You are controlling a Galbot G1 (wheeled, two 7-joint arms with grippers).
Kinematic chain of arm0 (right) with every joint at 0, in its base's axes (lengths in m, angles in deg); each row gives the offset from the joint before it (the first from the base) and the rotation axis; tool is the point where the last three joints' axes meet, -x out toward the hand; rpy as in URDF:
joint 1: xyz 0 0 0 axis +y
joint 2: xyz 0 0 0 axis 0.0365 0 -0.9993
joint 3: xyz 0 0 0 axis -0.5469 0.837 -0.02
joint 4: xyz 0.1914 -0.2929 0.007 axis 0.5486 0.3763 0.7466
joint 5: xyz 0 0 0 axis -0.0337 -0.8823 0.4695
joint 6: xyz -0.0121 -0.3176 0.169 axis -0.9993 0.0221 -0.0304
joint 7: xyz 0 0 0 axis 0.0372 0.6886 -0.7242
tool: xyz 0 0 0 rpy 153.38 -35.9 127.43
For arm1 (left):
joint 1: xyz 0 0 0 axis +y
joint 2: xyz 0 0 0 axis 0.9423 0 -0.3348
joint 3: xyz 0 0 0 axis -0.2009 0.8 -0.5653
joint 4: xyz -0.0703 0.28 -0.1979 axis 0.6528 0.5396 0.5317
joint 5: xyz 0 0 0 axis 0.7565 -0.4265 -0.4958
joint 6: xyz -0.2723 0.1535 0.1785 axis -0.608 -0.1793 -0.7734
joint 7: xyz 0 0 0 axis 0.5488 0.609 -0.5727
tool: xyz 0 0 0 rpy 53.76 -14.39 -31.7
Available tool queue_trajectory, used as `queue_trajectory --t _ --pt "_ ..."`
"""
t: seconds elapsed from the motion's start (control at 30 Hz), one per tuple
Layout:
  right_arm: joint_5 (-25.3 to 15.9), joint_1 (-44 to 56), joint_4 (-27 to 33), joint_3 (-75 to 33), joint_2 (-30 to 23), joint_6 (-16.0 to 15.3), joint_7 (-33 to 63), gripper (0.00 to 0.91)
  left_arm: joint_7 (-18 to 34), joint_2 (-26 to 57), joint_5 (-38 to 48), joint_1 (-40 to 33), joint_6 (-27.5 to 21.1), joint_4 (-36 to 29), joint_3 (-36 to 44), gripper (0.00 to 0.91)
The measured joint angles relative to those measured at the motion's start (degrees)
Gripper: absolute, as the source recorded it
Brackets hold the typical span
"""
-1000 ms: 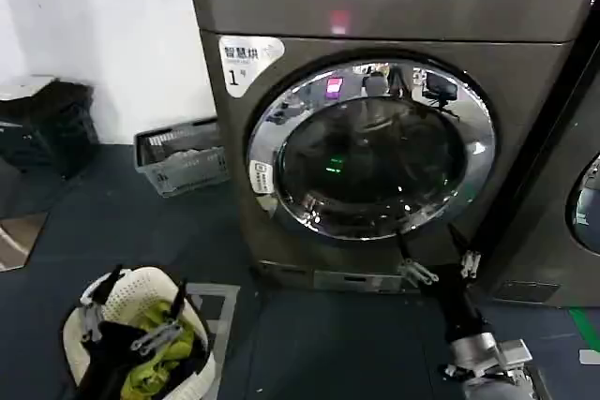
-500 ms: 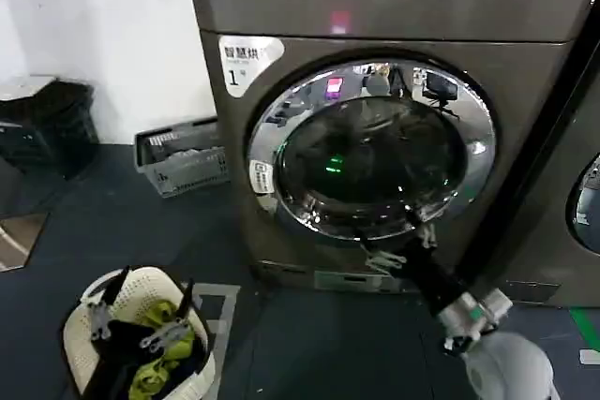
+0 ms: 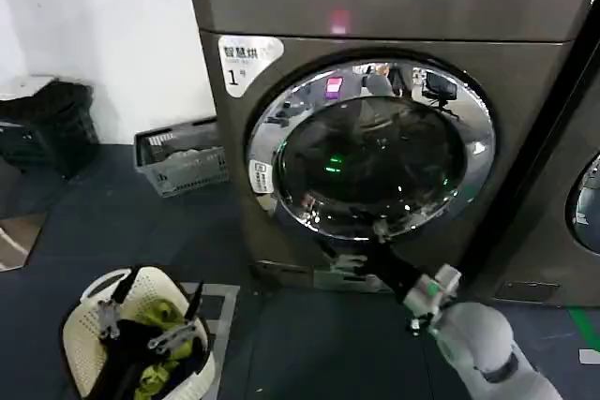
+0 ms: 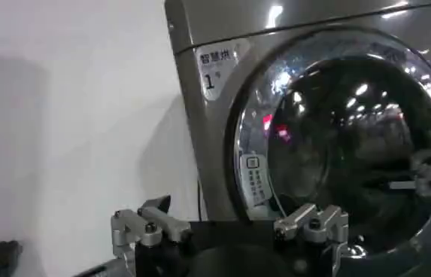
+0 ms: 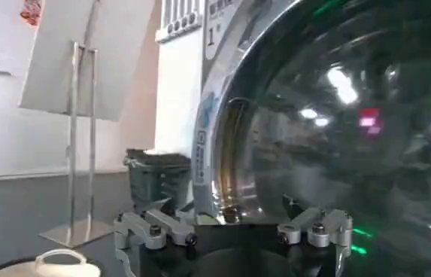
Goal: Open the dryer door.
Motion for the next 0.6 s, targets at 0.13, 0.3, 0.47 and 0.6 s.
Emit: queue_trajectory --t 0.13,0.3,0.47,0.6 --pt "-0.1 -3.5 1.7 2.4 -0.6 -0.7 -2.2 0.907 -0.2 -0.1 0.6 -0.1 0.0 0.0 0.0 0.907" --pt "-0.3 -7.3 3.6 4.5 -0.9 -0.9 -2.4 0.907 -0.5 0.1 1.1 0.1 0.2 0.0 -0.3 0.907" --pt "-0.1 -10.7 5.8 5.9 -1.3 -0.4 -2.5 0.907 -0.5 -0.3 1.1 0.2 0.2 -0.2 -0.3 0.907" --pt "-0.1 -12.8 8.5 7.3 -2.1 1.6 -3.5 0.907 -0.3 -0.3 1.1 0.5 0.1 -0.1 -0.2 0.907"
